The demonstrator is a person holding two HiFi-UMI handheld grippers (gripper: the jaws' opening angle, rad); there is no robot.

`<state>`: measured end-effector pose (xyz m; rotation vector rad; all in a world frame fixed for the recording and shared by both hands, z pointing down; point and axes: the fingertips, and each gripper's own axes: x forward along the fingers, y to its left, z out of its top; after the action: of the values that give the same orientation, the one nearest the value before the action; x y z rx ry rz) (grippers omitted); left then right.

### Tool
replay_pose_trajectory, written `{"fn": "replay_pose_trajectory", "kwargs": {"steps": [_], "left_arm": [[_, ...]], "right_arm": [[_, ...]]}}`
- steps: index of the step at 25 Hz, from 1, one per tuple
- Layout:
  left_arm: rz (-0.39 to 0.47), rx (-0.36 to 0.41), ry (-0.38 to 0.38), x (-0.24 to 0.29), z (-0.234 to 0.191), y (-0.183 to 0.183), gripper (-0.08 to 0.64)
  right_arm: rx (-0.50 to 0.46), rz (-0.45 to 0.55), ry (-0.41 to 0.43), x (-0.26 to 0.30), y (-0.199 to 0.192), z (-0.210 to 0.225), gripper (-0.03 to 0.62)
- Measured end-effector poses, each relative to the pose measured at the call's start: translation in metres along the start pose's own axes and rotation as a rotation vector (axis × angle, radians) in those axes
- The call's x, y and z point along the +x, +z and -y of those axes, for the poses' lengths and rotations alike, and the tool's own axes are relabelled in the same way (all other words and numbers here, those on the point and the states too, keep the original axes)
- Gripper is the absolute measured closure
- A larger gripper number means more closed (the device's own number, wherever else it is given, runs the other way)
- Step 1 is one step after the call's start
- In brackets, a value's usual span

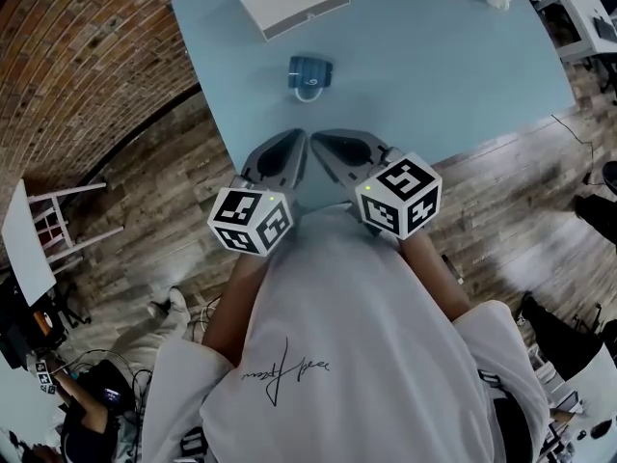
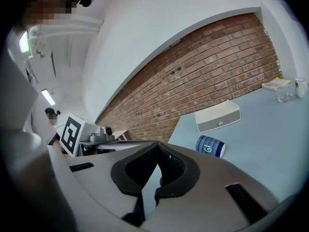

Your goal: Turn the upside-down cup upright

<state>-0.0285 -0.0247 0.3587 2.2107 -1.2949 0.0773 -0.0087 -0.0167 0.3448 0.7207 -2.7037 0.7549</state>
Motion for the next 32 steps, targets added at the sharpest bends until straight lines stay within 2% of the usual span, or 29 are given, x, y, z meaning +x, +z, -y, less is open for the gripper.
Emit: {"fn": "replay_pose_trajectory", "kwargs": {"steps": [6, 13, 27, 32], "left_arm": [[-0.009, -0.014, 0.026, 0.006, -0.016, 0.003, 0.551], [-0.025, 0.01, 0.017, 0.02, -0.022, 0.006, 0.551], [-0.053, -0.033, 0.022, 0.04, -0.054, 0.01, 0.551], [-0.079, -0.025, 0.009, 0.052, -0.062, 0.008, 0.551]], "right_arm": [[0.021, -0.011, -0.003, 0.008, 0.004, 0.014, 0.572], [0.024, -0.005, -0.012, 0.019, 0.012, 0.029, 0.571], [0.066, -0.05, -0.046, 0.037, 0.006, 0.052, 0.571], [0.072, -0.061, -0.056, 0.04, 0.007, 0.06, 0.571]]}}
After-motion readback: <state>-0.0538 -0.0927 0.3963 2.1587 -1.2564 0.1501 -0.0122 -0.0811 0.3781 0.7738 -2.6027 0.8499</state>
